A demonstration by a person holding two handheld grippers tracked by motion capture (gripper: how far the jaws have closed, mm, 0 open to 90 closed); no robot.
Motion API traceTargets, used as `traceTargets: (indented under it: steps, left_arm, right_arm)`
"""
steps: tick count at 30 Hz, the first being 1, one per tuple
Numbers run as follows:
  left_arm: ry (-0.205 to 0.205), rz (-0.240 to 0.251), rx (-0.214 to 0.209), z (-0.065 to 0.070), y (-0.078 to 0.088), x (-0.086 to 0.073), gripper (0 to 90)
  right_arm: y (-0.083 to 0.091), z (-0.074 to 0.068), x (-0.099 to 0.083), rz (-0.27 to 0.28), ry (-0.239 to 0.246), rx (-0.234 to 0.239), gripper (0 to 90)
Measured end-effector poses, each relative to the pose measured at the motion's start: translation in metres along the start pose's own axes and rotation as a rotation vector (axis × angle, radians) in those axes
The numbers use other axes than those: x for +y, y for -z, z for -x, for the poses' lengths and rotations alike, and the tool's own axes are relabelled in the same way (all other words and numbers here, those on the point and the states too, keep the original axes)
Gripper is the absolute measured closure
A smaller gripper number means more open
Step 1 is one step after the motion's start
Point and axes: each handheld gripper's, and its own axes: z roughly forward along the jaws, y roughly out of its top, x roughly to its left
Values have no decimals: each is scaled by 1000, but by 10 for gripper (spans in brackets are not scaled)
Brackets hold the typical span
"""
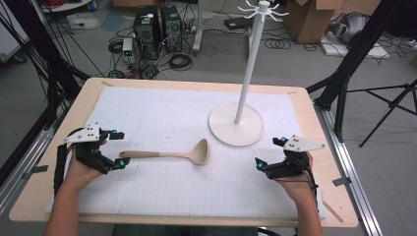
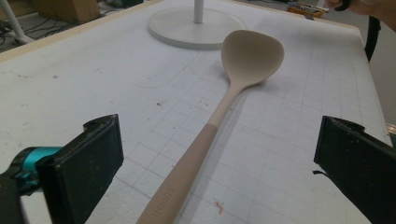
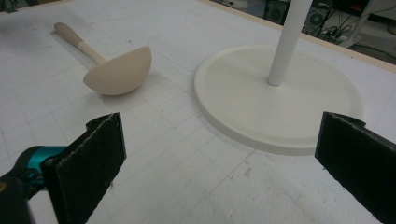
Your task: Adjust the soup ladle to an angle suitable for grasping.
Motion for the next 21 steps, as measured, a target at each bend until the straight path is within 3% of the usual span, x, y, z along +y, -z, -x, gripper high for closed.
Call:
traceTargets:
  steps: [11,21]
  left_arm:
    - [-21,-55,-30,4,-20,10,17]
    - [-25,-126,-57,-6,-49,24,17]
  right_arm:
    - [6,2,1,16,12,6,6]
    - [11,5,1,15,2,-10,6]
